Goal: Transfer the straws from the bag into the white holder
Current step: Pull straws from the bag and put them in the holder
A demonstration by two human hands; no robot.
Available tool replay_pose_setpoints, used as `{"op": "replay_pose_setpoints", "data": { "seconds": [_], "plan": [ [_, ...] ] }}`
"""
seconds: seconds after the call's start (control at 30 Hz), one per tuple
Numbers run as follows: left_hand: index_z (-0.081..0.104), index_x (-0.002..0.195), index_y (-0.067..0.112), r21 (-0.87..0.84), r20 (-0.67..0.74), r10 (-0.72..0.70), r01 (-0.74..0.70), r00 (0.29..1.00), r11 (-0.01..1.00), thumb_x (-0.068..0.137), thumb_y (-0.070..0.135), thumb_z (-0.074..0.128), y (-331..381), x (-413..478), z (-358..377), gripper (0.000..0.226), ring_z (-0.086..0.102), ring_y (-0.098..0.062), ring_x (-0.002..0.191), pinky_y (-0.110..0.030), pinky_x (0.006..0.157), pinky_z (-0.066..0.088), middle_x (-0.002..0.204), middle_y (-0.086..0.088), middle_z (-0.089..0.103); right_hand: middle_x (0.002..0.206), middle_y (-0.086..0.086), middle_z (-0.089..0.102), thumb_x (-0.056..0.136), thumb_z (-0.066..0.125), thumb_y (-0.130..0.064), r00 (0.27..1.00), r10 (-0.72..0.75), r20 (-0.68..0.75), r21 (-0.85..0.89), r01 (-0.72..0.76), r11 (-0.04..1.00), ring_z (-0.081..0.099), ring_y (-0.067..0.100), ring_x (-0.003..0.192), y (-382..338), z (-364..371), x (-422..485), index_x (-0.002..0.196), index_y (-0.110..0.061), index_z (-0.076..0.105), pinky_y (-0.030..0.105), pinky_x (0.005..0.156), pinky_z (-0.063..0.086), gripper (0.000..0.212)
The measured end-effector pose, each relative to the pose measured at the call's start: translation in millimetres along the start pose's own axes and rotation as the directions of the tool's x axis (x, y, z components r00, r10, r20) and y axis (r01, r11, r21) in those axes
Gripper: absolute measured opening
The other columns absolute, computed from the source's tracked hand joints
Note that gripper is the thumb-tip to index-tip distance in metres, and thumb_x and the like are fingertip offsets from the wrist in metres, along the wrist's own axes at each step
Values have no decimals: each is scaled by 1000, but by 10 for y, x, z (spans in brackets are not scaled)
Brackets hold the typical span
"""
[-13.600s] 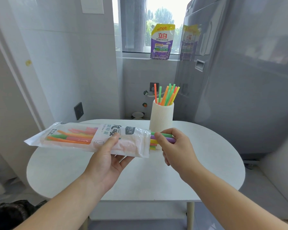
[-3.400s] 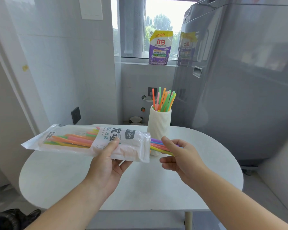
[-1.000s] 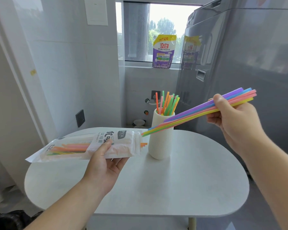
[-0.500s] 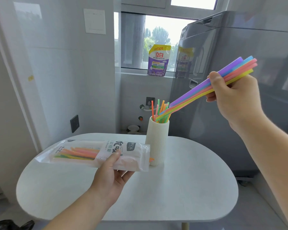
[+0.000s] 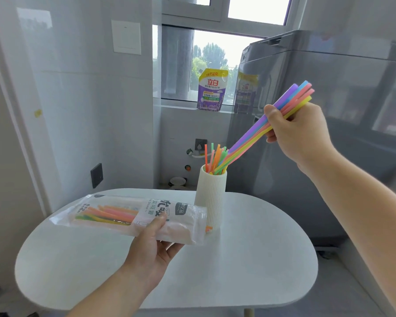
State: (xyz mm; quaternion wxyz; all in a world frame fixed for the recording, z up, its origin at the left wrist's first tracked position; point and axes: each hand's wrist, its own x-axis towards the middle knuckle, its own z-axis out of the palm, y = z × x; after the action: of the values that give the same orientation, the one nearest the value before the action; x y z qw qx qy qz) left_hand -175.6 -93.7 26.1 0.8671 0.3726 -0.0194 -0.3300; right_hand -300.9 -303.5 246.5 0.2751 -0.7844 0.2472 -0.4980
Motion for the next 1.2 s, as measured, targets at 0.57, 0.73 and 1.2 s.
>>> {"op": "replay_pose_setpoints", "data": {
  "seconds": [0.57, 0.73, 1.2],
  "plan": [
    [68, 129, 21, 9, 10, -8, 8, 1000, 1000, 98, 16, 67, 22, 25, -52, 31, 82, -22, 84, -37, 58, 65, 109, -9, 84, 75, -3, 68, 95, 65, -38, 958, 95, 272, -68, -80, 995, 69, 9, 55, -5, 534, 342, 80, -25, 60, 12, 39, 48, 21],
    [68, 129, 22, 7, 10, -7, 7, 1000, 1000, 98, 15, 67, 25, 26, -59, 32, 82, -22, 84, -37, 59, 65, 111, -9, 83, 78, 4, 72, 94, 67, -34, 932, 191, 309, -151, -150, 977, 72, 13, 56, 127, 760, 423, 85, -15, 65, 17, 41, 54, 21],
    [72, 123, 21, 26, -2, -20, 20, 1000, 999, 96, 15, 69, 36, 44, -90, 28, 82, -23, 82, -38, 59, 65, 107, -10, 84, 91, 0, 68, 77, 78, -56, 945, 76, 320, -241, 3, 971, 64, 18, 79, 438, 1074, 167, 103, -8, 69, 34, 69, 56, 55]
  ]
}}
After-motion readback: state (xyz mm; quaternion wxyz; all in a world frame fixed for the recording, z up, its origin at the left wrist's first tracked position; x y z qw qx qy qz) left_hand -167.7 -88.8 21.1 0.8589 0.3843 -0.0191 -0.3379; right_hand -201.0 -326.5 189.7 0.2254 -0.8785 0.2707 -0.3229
